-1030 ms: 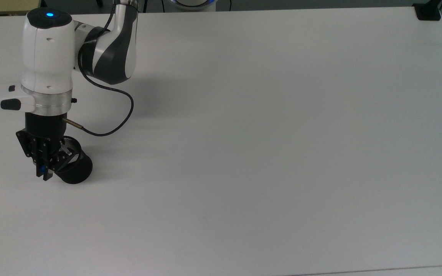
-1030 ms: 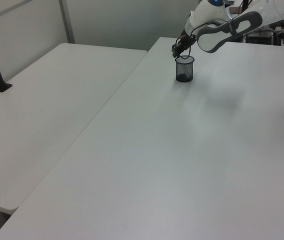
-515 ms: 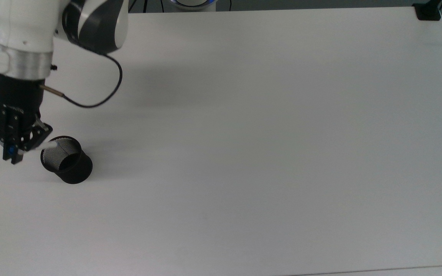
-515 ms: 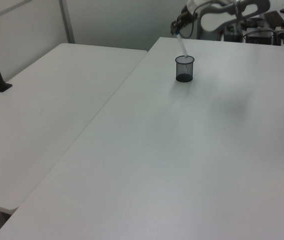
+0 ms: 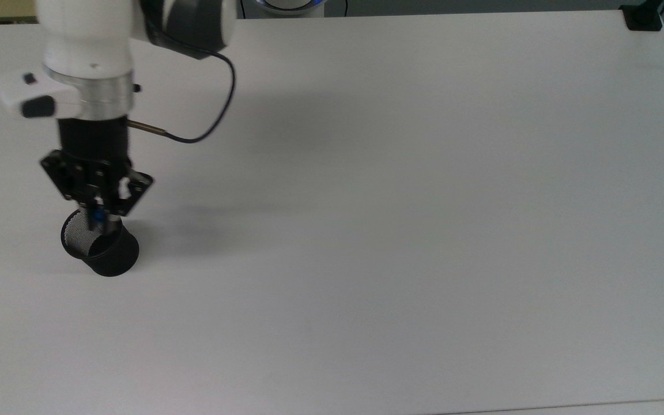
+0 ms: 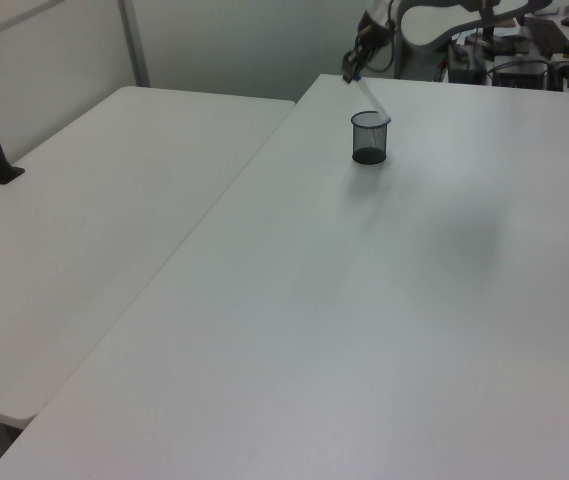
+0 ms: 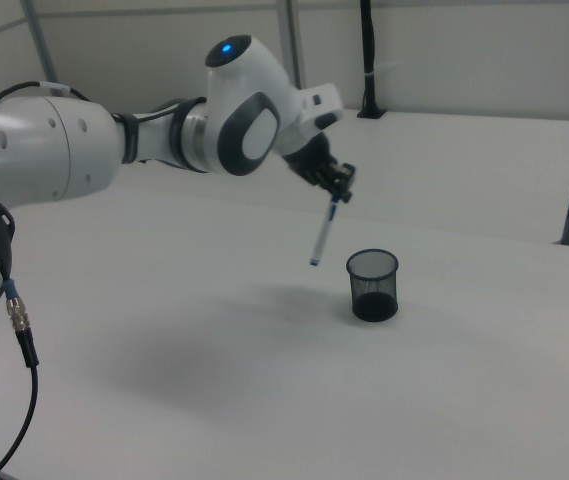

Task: Remove the marker
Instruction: 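Carry the marker away from the cup and lower it to the table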

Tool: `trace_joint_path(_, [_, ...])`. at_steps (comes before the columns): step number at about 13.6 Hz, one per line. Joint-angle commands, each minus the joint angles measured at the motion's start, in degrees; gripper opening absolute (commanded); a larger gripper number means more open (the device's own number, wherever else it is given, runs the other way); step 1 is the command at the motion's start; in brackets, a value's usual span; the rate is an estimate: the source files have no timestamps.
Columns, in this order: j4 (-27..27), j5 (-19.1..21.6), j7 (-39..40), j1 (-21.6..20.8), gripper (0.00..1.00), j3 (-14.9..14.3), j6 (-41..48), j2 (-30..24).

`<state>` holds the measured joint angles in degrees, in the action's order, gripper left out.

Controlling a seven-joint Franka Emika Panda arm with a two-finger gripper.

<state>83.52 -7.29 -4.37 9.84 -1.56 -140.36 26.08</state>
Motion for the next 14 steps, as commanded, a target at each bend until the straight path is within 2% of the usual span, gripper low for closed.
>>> trace_joint_path(1, [2.1, 0.4, 2.1, -2.3, 0.01, 2.1, 2.8, 0.3])
trace_joint_path(4, [2.3, 0.4, 2.2, -5.0, 0.02, 2.1, 3.4, 3.6])
trace_joint_path(9, [2.4, 0.7, 1.6, -6.6, 0.05, 2.1, 3.3, 6.9])
trace_joint_path(11, [2.8, 0.9, 1.6, -7.5, 0.16, 2.1, 3.3, 7.2])
trace_joint_path(12, [2.8, 0.9, 1.6, -7.5, 0.37, 2.1, 3.3, 7.2])
trace_joint_path(13, [2.8, 0.8, 1.6, -7.6, 0.88, 2.1, 3.3, 7.1])
trace_joint_path(14, [2.6, 0.7, 1.6, -7.9, 1.0, 2.1, 3.3, 6.8])
